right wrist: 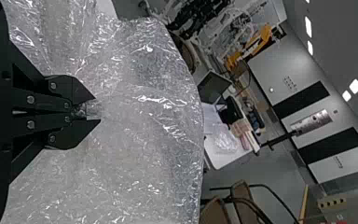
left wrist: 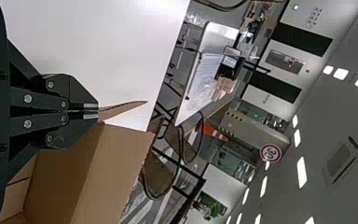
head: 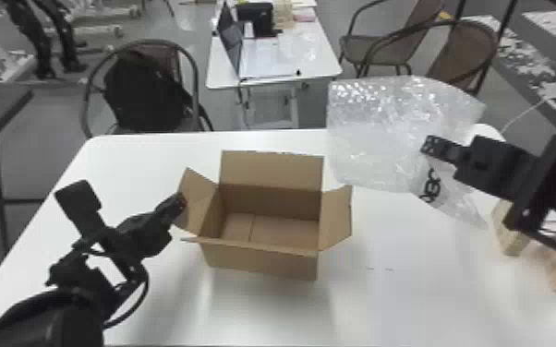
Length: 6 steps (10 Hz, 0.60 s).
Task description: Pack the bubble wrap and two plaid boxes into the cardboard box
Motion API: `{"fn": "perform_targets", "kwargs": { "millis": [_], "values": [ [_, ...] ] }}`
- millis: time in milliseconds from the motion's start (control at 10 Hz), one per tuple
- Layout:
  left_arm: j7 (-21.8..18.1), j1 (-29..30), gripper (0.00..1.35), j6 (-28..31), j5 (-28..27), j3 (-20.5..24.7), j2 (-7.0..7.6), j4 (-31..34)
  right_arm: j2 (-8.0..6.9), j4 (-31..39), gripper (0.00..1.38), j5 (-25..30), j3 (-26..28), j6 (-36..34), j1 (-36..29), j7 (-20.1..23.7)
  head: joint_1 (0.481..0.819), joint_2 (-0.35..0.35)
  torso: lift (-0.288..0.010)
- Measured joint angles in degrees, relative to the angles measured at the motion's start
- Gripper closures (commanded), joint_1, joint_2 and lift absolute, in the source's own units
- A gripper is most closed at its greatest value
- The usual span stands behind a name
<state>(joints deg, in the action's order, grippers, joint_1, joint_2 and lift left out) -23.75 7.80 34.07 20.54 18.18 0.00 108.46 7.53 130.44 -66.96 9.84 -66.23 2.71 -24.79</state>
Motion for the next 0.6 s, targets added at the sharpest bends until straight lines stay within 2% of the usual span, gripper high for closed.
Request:
{"fn": "perform_targets", "kwargs": {
  "millis": [300,500,600],
  "values": [
    [0.5,-0.5,1.22,0.7,-0.8,-0.9,0.08,0.0,-1.19,-9.2,1.20,-0.2,-10.1,7.8,4.1,2.4,0.691,0.206,-0.108],
    [0.7,-0.7,1.22,1.1,-1.2,-1.3,0.21,0.0,-2.41,-14.5,1.21,-3.1,-14.4,13.4,4.8,2.4,0.691,0.232,-0.108],
    [0.7,-0.7,1.22,1.4,-1.4,-1.5,0.44,0.0,-3.16,-17.8,1.28,-5.4,-15.9,14.1,5.6,2.4,0.695,0.250,-0.108]
  ]
}}
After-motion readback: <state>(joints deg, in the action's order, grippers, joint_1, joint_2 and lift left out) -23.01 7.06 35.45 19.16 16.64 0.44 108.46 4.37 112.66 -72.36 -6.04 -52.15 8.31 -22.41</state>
